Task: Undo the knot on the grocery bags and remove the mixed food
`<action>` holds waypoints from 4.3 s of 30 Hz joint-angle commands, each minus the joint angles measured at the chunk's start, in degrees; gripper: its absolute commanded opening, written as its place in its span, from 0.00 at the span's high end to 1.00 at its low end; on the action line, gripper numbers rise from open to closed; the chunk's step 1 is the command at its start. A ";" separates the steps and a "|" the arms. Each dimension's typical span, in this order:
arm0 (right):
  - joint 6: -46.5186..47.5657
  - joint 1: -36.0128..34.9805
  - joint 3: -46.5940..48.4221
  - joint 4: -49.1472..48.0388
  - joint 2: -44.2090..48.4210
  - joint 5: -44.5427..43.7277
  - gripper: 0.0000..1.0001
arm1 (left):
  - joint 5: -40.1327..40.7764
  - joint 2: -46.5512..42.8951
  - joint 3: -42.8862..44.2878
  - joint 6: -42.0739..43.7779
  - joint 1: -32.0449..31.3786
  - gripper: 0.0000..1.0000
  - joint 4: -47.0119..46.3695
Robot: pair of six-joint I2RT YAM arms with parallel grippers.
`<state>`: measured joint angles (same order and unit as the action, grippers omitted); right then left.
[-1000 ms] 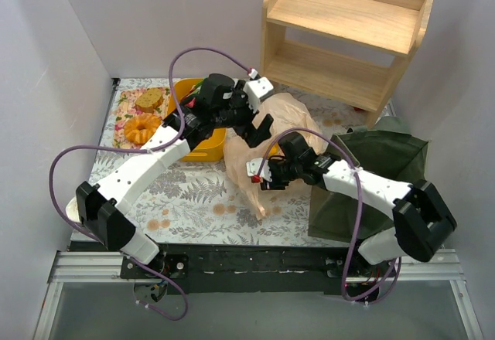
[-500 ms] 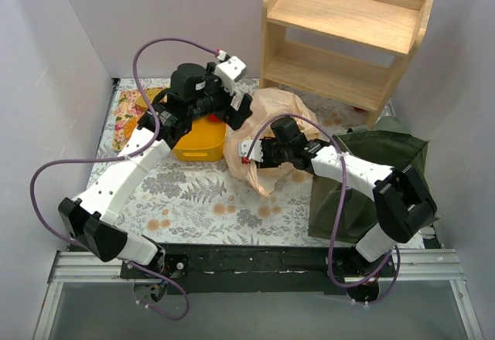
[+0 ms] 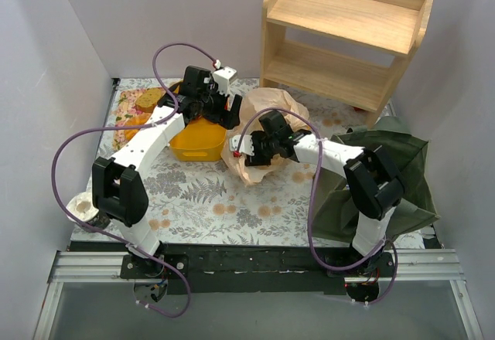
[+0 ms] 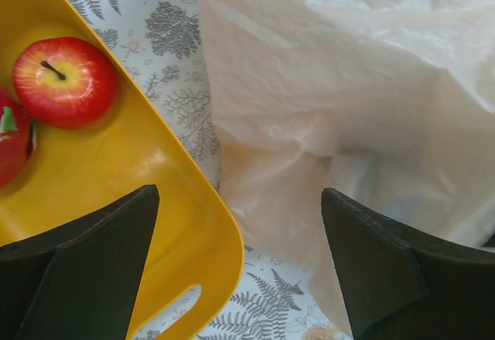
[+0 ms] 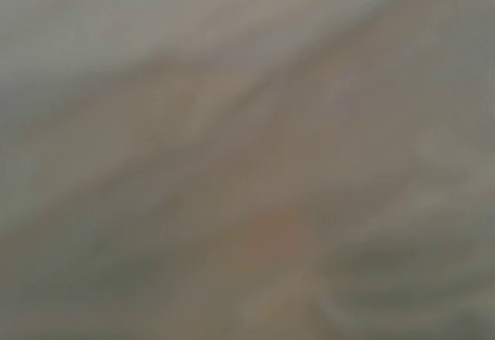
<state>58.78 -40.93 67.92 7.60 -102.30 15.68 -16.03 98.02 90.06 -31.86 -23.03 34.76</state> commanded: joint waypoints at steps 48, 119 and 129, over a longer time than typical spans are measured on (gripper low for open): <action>-11.40 3.84 25.69 56.21 25.31 12.88 0.99 | -19.65 -12.59 -0.77 -1.01 0.09 0.07 -0.84; -19.05 -3.90 10.04 9.70 36.73 -13.39 0.02 | -34.46 -7.04 8.80 -8.51 2.28 1.00 -0.77; -19.76 -1.79 4.68 14.30 43.68 -15.42 0.02 | -7.97 -4.34 14.61 8.48 11.33 1.00 16.55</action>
<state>40.95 -43.72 74.78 21.76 -59.00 1.85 -34.54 91.92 101.69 -30.17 -15.05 41.78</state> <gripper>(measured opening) 0.982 0.462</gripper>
